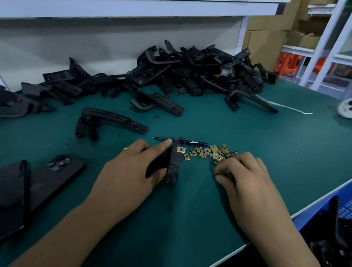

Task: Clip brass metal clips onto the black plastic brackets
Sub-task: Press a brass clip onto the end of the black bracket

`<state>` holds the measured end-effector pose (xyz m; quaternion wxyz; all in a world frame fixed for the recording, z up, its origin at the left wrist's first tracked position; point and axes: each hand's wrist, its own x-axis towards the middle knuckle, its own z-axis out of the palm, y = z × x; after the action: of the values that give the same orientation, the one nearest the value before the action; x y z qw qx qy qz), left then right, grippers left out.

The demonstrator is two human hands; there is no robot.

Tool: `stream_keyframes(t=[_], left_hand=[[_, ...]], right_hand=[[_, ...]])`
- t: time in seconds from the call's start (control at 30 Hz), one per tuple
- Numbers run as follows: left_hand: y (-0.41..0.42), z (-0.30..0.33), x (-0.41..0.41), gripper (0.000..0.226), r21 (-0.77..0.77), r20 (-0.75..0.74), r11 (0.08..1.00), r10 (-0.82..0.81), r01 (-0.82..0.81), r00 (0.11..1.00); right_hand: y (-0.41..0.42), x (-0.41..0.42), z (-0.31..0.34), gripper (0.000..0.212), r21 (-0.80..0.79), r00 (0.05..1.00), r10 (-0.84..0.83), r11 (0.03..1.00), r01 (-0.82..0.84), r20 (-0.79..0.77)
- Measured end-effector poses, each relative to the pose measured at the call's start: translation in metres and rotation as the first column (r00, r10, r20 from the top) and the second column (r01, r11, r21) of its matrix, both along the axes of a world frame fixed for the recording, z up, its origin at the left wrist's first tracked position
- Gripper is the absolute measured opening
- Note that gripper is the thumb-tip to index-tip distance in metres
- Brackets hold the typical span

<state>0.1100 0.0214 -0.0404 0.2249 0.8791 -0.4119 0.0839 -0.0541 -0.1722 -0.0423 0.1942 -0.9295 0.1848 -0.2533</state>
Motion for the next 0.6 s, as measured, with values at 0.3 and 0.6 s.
stream_keyframes(t=[0.3,0.6], left_hand=[[0.000,0.001,-0.001,0.067,0.006,-0.018,1.000,0.015,-0.014,1.000],[-0.001,0.018,-0.007,0.061,-0.027,0.144,0.998,0.067,-0.063,0.987]], right_hand=[[-0.003,0.001,-0.003,0.020,-0.003,0.997,0.055,0.998,-0.055,0.052],[0.012,0.006,0.002,0.025,0.634,0.833,-0.100,0.700,-0.330,0.545]])
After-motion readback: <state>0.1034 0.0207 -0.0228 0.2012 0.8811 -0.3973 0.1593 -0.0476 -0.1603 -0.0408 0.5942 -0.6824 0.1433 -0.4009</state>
